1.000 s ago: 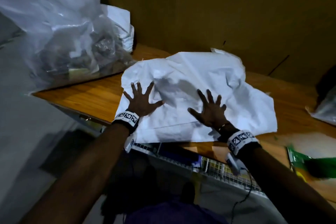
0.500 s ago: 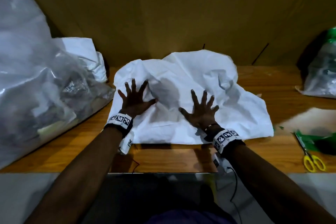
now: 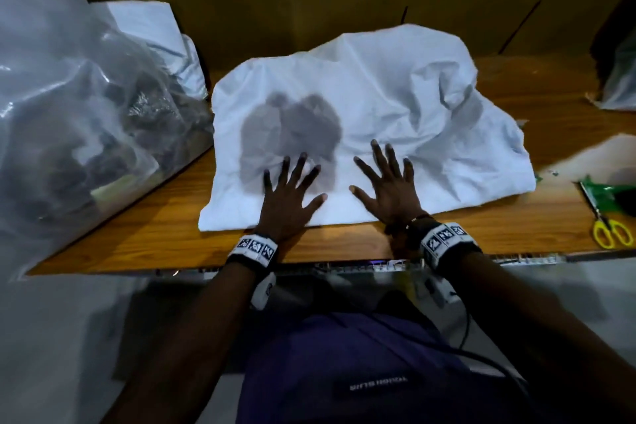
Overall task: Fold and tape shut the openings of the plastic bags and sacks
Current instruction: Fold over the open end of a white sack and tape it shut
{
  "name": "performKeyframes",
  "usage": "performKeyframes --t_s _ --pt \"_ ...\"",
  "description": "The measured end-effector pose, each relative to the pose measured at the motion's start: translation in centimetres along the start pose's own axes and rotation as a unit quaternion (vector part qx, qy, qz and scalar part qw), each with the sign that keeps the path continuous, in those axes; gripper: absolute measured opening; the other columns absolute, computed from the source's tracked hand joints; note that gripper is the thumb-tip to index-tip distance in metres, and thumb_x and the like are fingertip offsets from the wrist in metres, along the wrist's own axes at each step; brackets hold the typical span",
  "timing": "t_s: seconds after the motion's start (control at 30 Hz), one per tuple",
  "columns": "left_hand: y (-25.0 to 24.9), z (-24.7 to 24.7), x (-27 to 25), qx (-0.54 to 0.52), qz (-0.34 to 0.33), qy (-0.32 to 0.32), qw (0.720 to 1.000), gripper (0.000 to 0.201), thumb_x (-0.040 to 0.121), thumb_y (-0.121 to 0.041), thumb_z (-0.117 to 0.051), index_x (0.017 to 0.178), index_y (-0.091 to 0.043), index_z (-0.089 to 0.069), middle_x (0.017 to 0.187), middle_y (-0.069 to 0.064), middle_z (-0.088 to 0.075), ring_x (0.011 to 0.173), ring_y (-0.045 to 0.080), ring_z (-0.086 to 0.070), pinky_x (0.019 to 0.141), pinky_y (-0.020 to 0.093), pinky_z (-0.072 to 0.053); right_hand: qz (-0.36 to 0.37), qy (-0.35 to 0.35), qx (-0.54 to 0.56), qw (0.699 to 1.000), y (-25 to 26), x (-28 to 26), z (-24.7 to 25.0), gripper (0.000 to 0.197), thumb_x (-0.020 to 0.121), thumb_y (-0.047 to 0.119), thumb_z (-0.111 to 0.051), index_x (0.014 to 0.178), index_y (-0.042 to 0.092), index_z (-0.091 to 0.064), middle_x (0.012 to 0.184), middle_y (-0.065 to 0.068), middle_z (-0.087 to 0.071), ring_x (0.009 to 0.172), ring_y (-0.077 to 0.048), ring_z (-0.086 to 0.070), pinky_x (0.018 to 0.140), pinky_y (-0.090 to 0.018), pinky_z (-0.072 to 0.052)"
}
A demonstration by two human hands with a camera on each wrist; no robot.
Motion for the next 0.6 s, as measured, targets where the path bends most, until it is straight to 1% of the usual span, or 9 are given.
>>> performKeyframes --t_s 0.13,0.2,0.23,0.3,0.33,0.37,0.4,0.5,0.6 --pt "0.3 -0.3 0.6 -0.010 -0.001 0.006 1.000 0.071 0.101 -0.076 -0.023 0.165 -0.046 -0.013 0.174 -0.013 0.010 0.162 0.022 0.007 0.124 0.066 -0.003 -0.009 0.005 -0.003 1.000 0.4 0.4 -0.5 0.070 0.103 0.069 -0.031 0.165 0.037 -0.026 0.176 0.001 0.012 0.162 -0.031 0.007 0.124 -0.068 -0.010" --pt "0.3 -0.1 0.8 -0.027 -0.007 0.012 1.000 0.070 0.102 -0.073 -0.026 0.165 -0.043 -0.018 0.175 -0.010 0.007 0.162 0.024 0.003 0.125 0.065 -0.002 -0.010 -0.004 0.026 1.000 1.1 0.2 -0.2 0.067 0.105 0.058 -0.034 0.165 0.030 -0.026 0.176 -0.005 0.009 0.162 -0.032 0.003 0.123 -0.068 -0.011" --pt "0.1 0.4 0.5 -0.040 -0.009 0.003 0.999 0.067 0.104 -0.068 -0.031 0.164 -0.039 -0.025 0.176 -0.007 -0.001 0.162 0.025 -0.004 0.126 0.064 -0.005 0.003 -0.020 0.043 0.999 2.0 0.0 0.2 0.064 0.107 0.050 -0.035 0.165 0.026 -0.027 0.176 -0.008 0.003 0.162 -0.031 -0.001 0.124 -0.066 -0.014" --pt "-0.4 2.0 -0.7 -0.076 -0.012 -0.055 0.995 0.054 0.108 -0.050 -0.043 0.156 -0.026 -0.047 0.170 0.002 -0.030 0.157 0.025 -0.027 0.124 0.062 -0.022 0.052 -0.051 0.077 0.994 4.9 -0.7 0.5 0.058 0.109 0.040 -0.036 0.164 0.022 -0.031 0.176 -0.008 -0.007 0.163 -0.028 -0.006 0.126 -0.059 -0.016" --pt "-0.3 3.0 -1.8 -0.085 -0.010 -0.095 0.992 0.046 0.108 -0.040 -0.047 0.150 -0.021 -0.055 0.165 0.004 -0.040 0.153 0.025 -0.036 0.120 0.059 -0.029 0.080 -0.048 0.089 0.992 6.6 -1.0 0.2 0.057 0.110 0.040 -0.035 0.164 0.023 -0.031 0.176 -0.006 -0.010 0.163 -0.026 -0.006 0.127 -0.057 -0.015" --pt "0.1 3.4 -3.1 -0.079 -0.007 -0.124 0.989 0.043 0.109 -0.035 -0.049 0.148 -0.021 -0.057 0.163 0.005 -0.043 0.152 0.024 -0.038 0.120 0.058 -0.030 0.102 -0.033 0.088 0.990 8.1 -1.3 -0.4 0.056 0.111 0.042 -0.033 0.165 0.026 -0.031 0.176 -0.004 -0.009 0.163 -0.025 -0.005 0.128 -0.056 -0.013" --pt "0.9 3.3 -4.5 -0.062 0.000 -0.129 0.990 0.043 0.110 -0.035 -0.047 0.151 -0.023 -0.054 0.166 0.004 -0.038 0.155 0.023 -0.033 0.123 0.057 -0.025 0.112 -0.014 0.076 0.991 9.2 -1.5 -1.2 0.055 0.111 0.044 -0.031 0.165 0.030 -0.029 0.176 -0.003 -0.008 0.163 -0.025 -0.002 0.128 -0.056 -0.011" --pt "4.6 2.1 -6.6 -0.040 0.043 -0.066 0.996 0.053 0.112 -0.051 -0.034 0.163 -0.040 -0.027 0.175 -0.006 -0.005 0.162 0.015 -0.001 0.129 0.055 -0.004 0.108 0.013 0.040 0.993 9.6 -1.5 -2.3 0.053 0.112 0.047 -0.027 0.165 0.038 -0.026 0.177 0.001 -0.003 0.163 -0.023 0.002 0.128 -0.058 -0.008" --pt "6.1 1.2 -6.0 -0.026 0.048 -0.011 0.998 0.055 0.111 -0.057 -0.025 0.164 -0.046 -0.016 0.175 -0.013 0.007 0.161 0.012 0.007 0.128 0.056 -0.004 0.105 0.014 0.032 0.994 9.4 -1.2 -2.2 0.053 0.112 0.048 -0.025 0.165 0.039 -0.025 0.177 0.002 -0.003 0.163 -0.022 0.002 0.128 -0.058 -0.010"
Point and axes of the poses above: each hand's wrist, its own x-axis towards the middle knuckle, its own z-axis out of the back of the hand, y = z × x, the point moved 9 cm from there along x, towards the middle knuckle
